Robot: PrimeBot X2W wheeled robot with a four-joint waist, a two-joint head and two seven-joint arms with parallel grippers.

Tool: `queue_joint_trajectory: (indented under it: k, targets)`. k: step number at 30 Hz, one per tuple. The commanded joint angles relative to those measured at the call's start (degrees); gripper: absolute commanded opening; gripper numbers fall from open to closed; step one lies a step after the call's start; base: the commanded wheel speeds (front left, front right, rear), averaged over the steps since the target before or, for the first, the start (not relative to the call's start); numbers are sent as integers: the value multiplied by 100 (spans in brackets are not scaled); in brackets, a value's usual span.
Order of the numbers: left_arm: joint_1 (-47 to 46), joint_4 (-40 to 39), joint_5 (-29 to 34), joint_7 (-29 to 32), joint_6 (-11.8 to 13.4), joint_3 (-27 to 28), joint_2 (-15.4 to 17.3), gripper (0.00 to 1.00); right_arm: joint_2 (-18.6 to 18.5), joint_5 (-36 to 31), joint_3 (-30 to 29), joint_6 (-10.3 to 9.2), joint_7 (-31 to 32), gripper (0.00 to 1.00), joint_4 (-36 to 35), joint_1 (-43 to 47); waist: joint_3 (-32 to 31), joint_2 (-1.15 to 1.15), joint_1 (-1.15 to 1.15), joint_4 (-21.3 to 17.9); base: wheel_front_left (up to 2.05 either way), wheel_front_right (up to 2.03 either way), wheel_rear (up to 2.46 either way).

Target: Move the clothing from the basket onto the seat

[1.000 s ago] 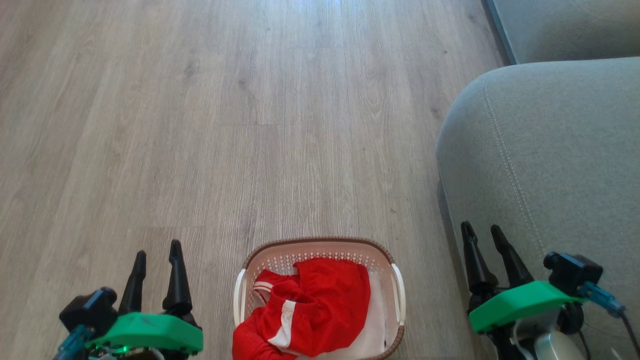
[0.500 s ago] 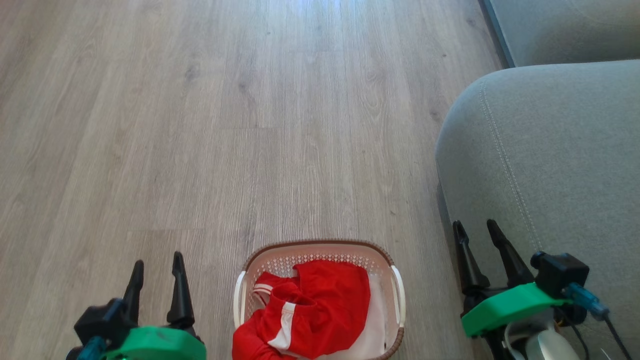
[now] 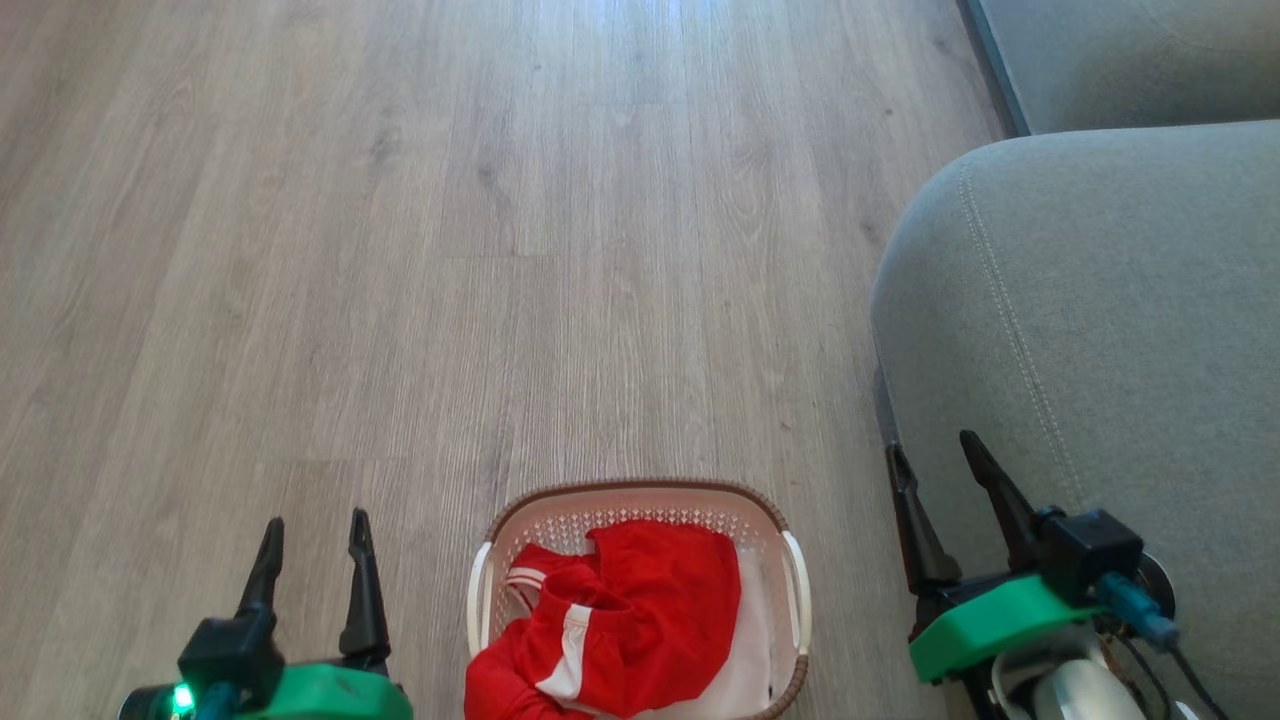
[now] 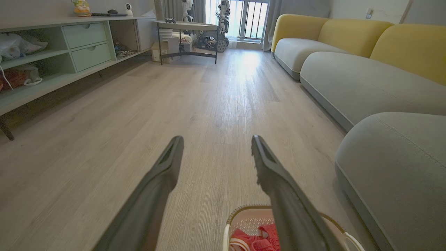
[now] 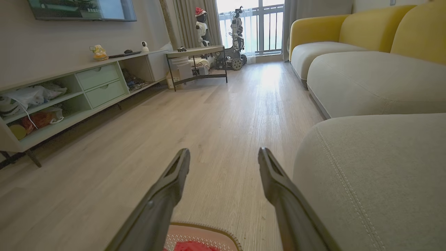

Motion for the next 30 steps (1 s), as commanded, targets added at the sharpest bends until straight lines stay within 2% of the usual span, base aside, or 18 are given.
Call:
queue_joint_trajectory:
  k: [1,30]
  targets:
    - [-120,-186,200,-101,5,199,48,100,-72,-205,177,-1,-94,100,-237,-177,1,0,0,0,0,0,0]
    - [-149,-98,308,-135,12,182,49,100,-73,-349,160,-1,-128,100,-262,-196,84,0,0,22,0,0,0]
